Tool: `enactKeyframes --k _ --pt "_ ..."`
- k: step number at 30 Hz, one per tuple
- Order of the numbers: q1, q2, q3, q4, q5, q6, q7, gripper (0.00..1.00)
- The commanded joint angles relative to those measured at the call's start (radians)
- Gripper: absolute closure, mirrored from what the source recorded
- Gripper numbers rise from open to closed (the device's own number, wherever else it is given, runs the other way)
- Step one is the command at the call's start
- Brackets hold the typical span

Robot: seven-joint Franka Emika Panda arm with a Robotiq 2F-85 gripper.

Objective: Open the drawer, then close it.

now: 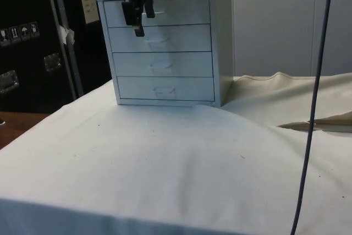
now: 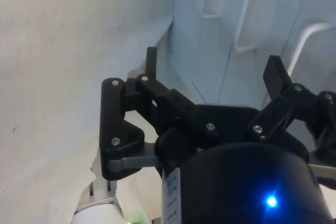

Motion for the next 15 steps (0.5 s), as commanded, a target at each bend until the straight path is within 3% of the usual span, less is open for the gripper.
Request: enactKeyframes --k 1,15 --pt "0.0 0.0 -0.001 0.0 0.0 0.0 0.0 0.0" --pt "0.001 -0.001 -0.003 0.003 -0.002 -0.001 0.001 0.0"
